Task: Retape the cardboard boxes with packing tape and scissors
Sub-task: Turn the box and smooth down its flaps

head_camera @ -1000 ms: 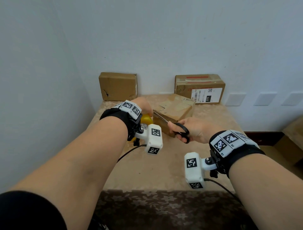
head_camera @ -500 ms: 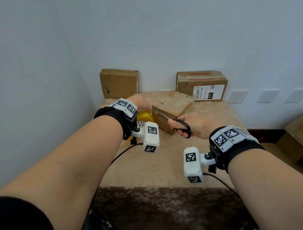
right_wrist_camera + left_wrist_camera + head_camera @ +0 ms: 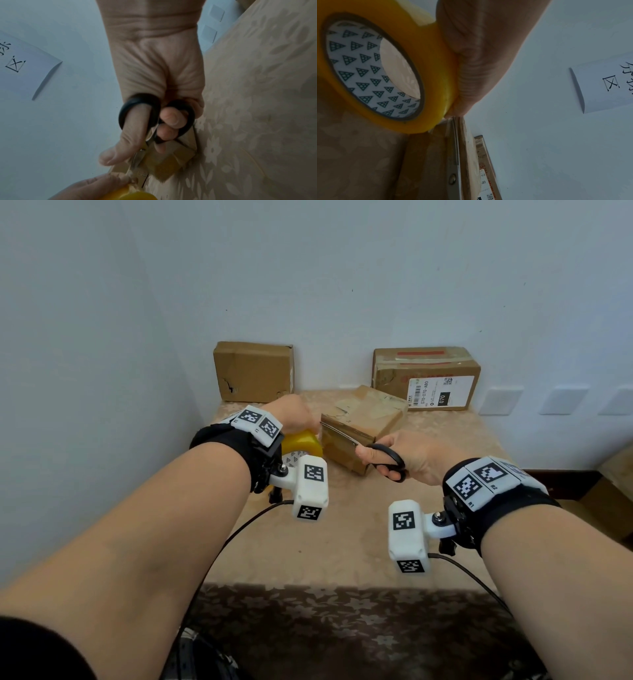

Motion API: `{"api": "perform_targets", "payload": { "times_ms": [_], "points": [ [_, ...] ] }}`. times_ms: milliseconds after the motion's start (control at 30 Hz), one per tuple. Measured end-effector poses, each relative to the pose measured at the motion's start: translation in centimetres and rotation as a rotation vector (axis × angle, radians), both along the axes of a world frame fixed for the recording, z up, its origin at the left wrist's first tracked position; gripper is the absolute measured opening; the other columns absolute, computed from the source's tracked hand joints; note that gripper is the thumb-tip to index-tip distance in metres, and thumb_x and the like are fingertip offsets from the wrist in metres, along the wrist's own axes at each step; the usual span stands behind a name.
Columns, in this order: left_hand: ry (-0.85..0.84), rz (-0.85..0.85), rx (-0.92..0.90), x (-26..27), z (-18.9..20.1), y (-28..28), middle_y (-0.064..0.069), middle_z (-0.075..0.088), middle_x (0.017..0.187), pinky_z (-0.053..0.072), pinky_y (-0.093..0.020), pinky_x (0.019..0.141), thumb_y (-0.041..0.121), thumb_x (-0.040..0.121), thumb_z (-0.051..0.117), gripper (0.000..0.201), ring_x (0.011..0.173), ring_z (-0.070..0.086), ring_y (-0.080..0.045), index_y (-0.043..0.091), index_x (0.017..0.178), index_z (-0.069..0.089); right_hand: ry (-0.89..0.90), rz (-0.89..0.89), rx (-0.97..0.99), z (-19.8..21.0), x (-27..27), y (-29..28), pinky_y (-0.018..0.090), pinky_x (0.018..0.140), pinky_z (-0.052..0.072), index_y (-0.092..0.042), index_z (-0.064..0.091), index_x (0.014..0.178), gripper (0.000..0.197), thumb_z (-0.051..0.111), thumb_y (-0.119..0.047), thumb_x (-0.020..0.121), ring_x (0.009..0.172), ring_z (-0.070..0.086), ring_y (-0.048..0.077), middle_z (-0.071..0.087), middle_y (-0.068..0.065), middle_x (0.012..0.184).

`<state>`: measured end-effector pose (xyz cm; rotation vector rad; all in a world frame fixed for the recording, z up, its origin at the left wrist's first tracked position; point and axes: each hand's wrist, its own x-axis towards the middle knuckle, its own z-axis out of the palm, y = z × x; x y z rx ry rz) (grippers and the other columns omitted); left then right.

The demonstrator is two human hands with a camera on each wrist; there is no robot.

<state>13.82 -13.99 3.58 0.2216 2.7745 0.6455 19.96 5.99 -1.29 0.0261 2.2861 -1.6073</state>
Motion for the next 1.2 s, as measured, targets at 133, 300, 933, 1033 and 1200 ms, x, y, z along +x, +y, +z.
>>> {"api": "perform_targets", "payload": {
  "times_ms": [133, 300, 933, 1033, 1200],
  "points": [
    [-0.004, -0.028, 0.029, 0.1, -0.3, -0.5, -0.007, 0.063, 0.103, 0.044, -0.028, 0.067, 0.027, 0.088, 0.062, 0.023, 0.081, 0.055, -0.018, 0.01, 0.103, 0.069, 0.027, -0.008, 0.244, -0.1, -0.5, 1.1, 0.024, 0.047, 0.038, -0.007, 0.063, 0.081, 0.043, 0.075, -0.048, 0.075, 0.044, 0.045, 0.014, 0.057, 0.002, 0.053],
    [0.077, -0.027, 0.113, 0.3, -0.7, -1.2, -0.003, 0.061, 0.09, 0.042, -0.024, 0.063, 0.022, 0.091, 0.058, 0.018, 0.076, 0.053, -0.013, 0.008, 0.099, 0.067, 0.025, 0.076, 0.528, 1.1, -0.4, 1.2, 0.023, 0.054, 0.045, -0.009, 0.064, 0.091, 0.054, 0.075, -0.058, 0.069, 0.05, 0.055, 0.011, 0.065, 0.001, 0.062],
    [0.185, -0.573, -0.148, 0.3, -0.5, 1.1, 0.012, 0.045, 0.144, 0.033, -0.035, 0.109, 0.016, 0.089, 0.056, 0.005, 0.129, 0.044, -0.014, 0.014, 0.085, 0.058, -0.005, 0.187, 0.745, 0.9, -0.3, 2.9, 0.024, 0.061, 0.043, -0.015, 0.058, 0.07, 0.05, 0.077, -0.062, 0.065, 0.058, 0.053, 0.014, 0.056, -0.001, 0.057],
    [0.167, -0.619, -0.213, -0.3, -0.8, 2.0, 0.014, 0.041, 0.147, 0.038, -0.04, 0.106, 0.017, 0.089, 0.055, 0.01, 0.127, 0.047, -0.015, 0.016, 0.079, 0.054, -0.027, 0.19, 0.794, 1.0, 0.0, 3.3, 0.022, 0.056, 0.041, -0.011, 0.064, 0.072, 0.052, 0.076, -0.061, 0.067, 0.056, 0.052, 0.013, 0.057, -0.003, 0.056],
    [0.183, -0.581, -0.145, -0.9, -1.0, 1.7, 0.012, 0.044, 0.144, 0.04, -0.038, 0.103, 0.014, 0.089, 0.054, 0.004, 0.122, 0.051, -0.017, 0.012, 0.085, 0.055, 0.016, 0.273, 0.958, -0.3, 0.4, 3.5, 0.025, 0.064, 0.043, -0.008, 0.067, 0.109, 0.039, 0.073, -0.036, 0.082, 0.08, 0.055, 0.02, 0.063, 0.005, 0.09]
  ]
}}
